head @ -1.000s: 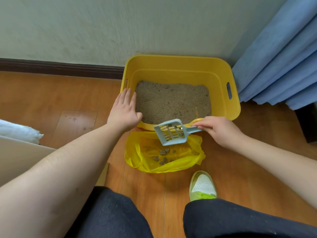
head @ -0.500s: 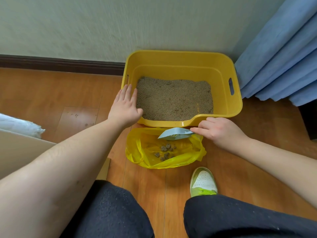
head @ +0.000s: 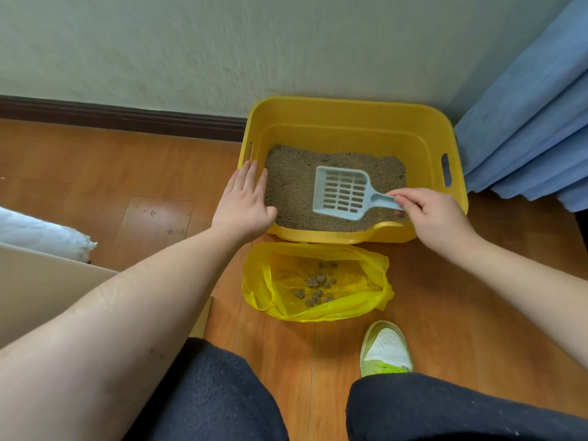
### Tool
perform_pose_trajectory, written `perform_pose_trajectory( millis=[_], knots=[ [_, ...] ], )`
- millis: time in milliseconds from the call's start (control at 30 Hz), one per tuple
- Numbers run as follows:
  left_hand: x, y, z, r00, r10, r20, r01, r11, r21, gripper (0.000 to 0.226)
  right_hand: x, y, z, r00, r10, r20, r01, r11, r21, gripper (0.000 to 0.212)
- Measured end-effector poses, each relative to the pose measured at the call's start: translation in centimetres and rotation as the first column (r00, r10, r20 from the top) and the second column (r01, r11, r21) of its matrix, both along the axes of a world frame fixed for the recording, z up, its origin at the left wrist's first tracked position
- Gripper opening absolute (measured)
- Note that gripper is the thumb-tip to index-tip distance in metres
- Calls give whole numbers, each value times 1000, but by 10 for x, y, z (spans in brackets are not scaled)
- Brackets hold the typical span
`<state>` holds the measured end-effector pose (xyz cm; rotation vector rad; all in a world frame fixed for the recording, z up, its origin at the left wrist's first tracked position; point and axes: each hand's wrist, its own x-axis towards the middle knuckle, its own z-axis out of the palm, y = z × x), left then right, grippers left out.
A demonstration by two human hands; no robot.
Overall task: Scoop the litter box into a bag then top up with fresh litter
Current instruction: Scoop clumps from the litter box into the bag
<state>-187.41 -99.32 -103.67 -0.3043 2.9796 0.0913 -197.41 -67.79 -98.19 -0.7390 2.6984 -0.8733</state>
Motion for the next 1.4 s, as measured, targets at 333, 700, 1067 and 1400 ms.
perform_pose_trajectory(
  millis=[333, 700, 1067, 1400],
  knots=[
    [0, -2, -3, 993, 48, -112, -30, 988, 153, 69, -41, -72, -26, 979, 17, 205, -84, 943, 323, 29],
    [-2, -4, -8, 983, 70, -171, -40, 984, 174, 76, -45, -146, -66, 947, 198, 252, -288, 870, 400, 32],
    [-2, -5, -9, 979, 51, -197, -18, 987, 162, 73, -46, -145, -88, 740, -180, 648, 94, 982, 165, 27],
    [-1, -6, -8, 981, 41, -187, -6, 983, 184, 71, -66, -90, -59, 753, -158, 639, 106, 987, 118, 20]
  ],
)
